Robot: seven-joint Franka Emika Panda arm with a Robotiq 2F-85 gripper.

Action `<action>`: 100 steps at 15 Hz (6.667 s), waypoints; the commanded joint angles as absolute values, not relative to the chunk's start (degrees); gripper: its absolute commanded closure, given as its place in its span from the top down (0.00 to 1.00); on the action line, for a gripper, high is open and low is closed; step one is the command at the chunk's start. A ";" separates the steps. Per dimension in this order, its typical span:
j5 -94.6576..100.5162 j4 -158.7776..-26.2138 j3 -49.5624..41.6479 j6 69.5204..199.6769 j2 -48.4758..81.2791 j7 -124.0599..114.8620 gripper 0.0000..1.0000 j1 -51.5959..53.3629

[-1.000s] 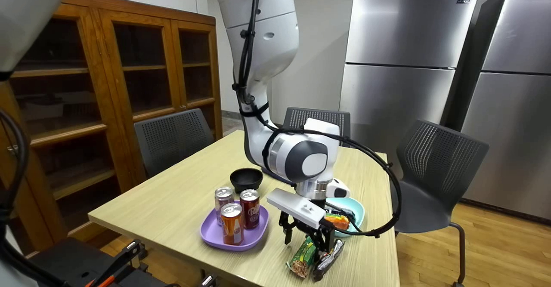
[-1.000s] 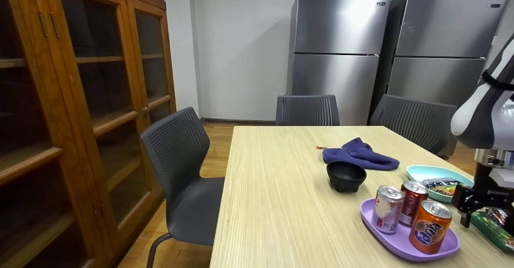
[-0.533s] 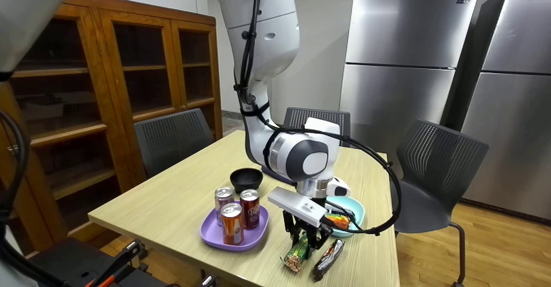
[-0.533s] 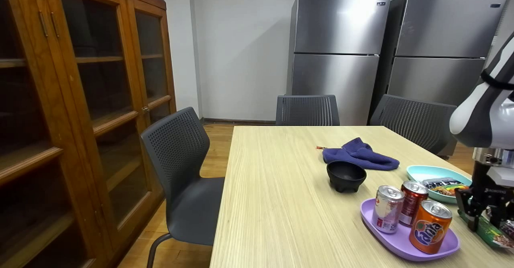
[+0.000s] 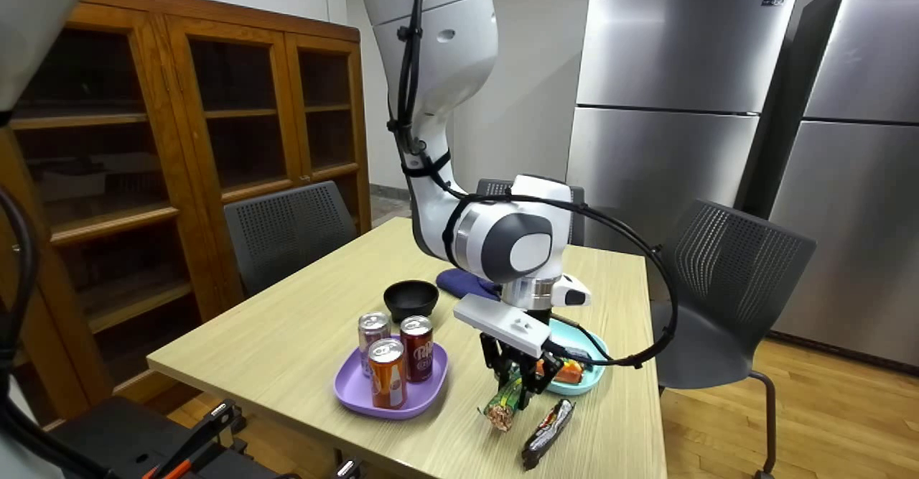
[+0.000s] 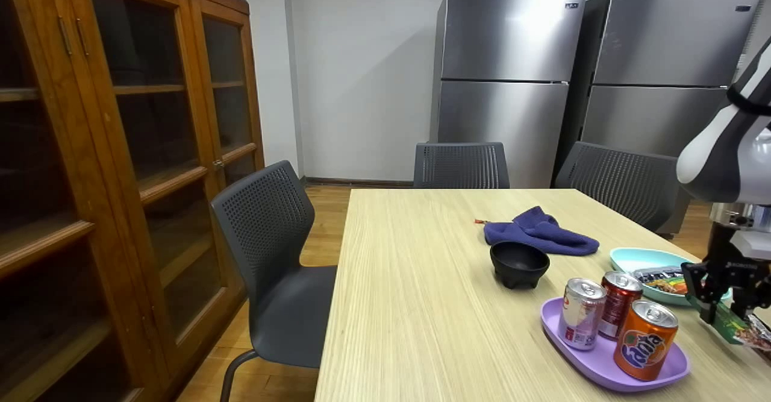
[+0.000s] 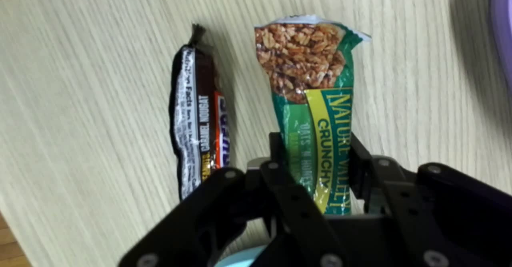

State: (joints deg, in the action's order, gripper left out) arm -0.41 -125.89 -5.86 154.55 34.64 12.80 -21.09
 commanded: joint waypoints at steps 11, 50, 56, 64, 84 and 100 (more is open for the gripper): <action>-16.07 -125.09 -3.57 158.82 29.85 1.86 0.13 -19.21; -31.12 -100.35 -6.63 169.38 50.71 -37.62 0.86 -14.98; -30.58 -103.45 -5.29 170.89 46.99 -34.52 1.00 -16.27; -27.43 -113.06 -4.82 166.98 36.92 -19.26 1.00 -18.76; -1.65 -134.89 -14.87 160.11 23.45 2.98 1.00 -17.45; 1.03 -130.92 -15.89 158.97 30.63 1.49 1.00 -16.07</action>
State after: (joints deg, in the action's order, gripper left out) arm 0.50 -133.54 -16.19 161.43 28.91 1.57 -16.05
